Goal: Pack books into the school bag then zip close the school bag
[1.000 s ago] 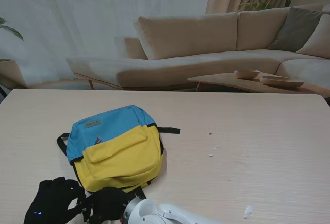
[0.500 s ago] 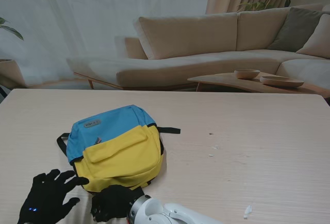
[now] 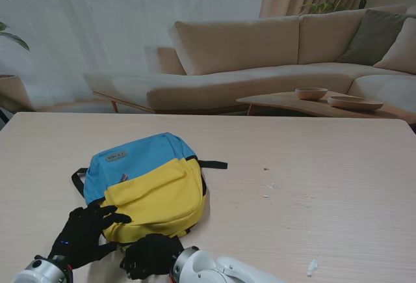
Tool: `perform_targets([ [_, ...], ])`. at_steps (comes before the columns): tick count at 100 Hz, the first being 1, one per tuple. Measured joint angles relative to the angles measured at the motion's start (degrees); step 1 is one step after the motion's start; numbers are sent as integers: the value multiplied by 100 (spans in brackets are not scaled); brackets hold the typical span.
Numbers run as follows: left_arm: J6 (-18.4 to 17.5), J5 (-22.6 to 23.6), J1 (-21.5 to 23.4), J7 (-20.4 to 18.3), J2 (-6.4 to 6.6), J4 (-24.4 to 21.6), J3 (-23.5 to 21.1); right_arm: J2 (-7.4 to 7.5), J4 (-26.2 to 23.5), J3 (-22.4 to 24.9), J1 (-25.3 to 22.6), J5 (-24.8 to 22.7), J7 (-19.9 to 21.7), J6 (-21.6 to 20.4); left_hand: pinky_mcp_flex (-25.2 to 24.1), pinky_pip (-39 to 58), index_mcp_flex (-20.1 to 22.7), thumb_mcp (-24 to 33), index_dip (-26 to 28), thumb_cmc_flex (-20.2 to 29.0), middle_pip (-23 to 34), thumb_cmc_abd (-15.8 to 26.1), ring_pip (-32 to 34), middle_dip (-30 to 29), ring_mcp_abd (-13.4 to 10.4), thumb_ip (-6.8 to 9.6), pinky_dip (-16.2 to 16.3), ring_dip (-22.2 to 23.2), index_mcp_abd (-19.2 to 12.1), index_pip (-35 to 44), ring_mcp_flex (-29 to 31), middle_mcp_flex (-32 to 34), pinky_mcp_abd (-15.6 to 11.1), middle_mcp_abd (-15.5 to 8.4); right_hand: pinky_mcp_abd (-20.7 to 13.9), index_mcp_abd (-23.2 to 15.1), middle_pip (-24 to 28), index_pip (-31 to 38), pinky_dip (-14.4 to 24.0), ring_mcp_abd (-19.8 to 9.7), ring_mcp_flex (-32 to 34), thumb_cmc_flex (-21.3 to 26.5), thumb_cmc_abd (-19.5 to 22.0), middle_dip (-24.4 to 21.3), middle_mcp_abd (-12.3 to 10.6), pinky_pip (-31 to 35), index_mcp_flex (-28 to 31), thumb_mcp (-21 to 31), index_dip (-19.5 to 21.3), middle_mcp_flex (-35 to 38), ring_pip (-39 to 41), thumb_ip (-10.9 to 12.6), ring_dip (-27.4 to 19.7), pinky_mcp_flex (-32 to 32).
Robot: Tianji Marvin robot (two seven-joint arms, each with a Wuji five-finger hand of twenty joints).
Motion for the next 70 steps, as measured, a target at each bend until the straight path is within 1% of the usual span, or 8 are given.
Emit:
perform_targets([
  [11, 37, 38, -143, -38, 34, 85, 126, 14, 0, 5, -4, -15, 2, -10, -1, -54, 416, 330, 364, 119, -1, -30, -4, 0, 0, 0, 188, 45, 6, 363, 1, 4, -15, 11, 0, 1, -2, -1, 0, 0, 1, 0, 0, -1, 1, 0, 0, 0, 0, 107, 0, 0, -1, 0],
  [15, 50, 53, -202, -18, 37, 132, 173, 17, 1, 5, -4, -20, 2, -16, -1, -54, 709, 310, 788, 539, 40, -192, -4, 31, -1, 0, 243, 124, 6, 649, 4, 79, -25, 17, 0, 1, -2, -1, 0, 0, 1, 0, 0, -1, 2, 0, 0, 0, 0, 106, -1, 0, -1, 0],
  [20, 52, 53, -273, 18, 38, 191, 217, 20, 6, 12, -8, -23, 4, -28, -1, -54, 1056, -128, 1290, 1130, 221, -315, -4, 132, -1, 0, 284, 156, 6, 1129, 4, 171, -32, 96, 0, 2, -2, -1, 0, 2, 127, 0, 0, -1, 2, 0, 0, 0, 16, 106, -10, 0, -3, 1],
  [27, 49, 46, -336, 52, 37, 246, 246, 33, 9, 40, -23, -31, 32, -62, 23, -37, 1441, -267, 1749, 1486, 306, -325, 104, 202, -2, 0, 289, 208, 80, 1626, 20, 384, -43, 110, 0, 46, -2, 10, 0, 3, 127, 0, 23, -1, 2, 1, 0, 0, 157, 152, -10, 0, -50, 2],
  [35, 32, 78, -355, 79, 37, 266, 248, 66, -2, 118, -67, -54, 100, -99, 34, 67, 1627, -268, 1869, 1551, 461, -385, 200, 266, -2, 0, 290, 210, 231, 1804, 81, 531, -43, 143, 48, 195, 155, 213, 0, 51, 226, -1, 80, 78, 2, 6, 19, 0, 707, 216, 75, 0, -51, 76],
  [45, 36, 164, -337, 72, 37, 251, 231, 150, -98, 267, -150, -124, 205, -102, 38, 78, 1664, -269, 1870, 1551, 488, -385, 317, 321, -2, 0, 289, 211, 372, 1820, 81, 539, -43, 208, 225, 409, 589, 350, 12, 137, 607, -398, 362, 632, 13, 227, 613, -37, 1777, 614, 597, 10, 2, 433],
  [52, 37, 176, -306, 78, 36, 230, 207, 222, -189, 346, -190, -269, 264, -101, 39, 140, 1691, -270, 1870, 1551, 538, -385, 323, 322, -2, 0, 289, 211, 434, 1822, 81, 540, -43, 210, 320, 412, 726, 344, 17, 158, 930, -674, 562, 844, 69, 356, 948, -61, 2254, 937, 942, 83, 12, 710],
  [70, 13, 194, -222, 162, 31, 203, 145, 366, -344, 555, -230, -442, 516, -139, 40, 151, 1750, -271, 1870, 1551, 610, -380, 407, 332, 0, 0, 289, 211, 499, 1872, 81, 601, -43, 275, 405, 412, 793, 279, 22, 196, 1251, -840, 801, 1033, 123, 503, 1153, -169, 2738, 1291, 1214, 206, 13, 996],
])
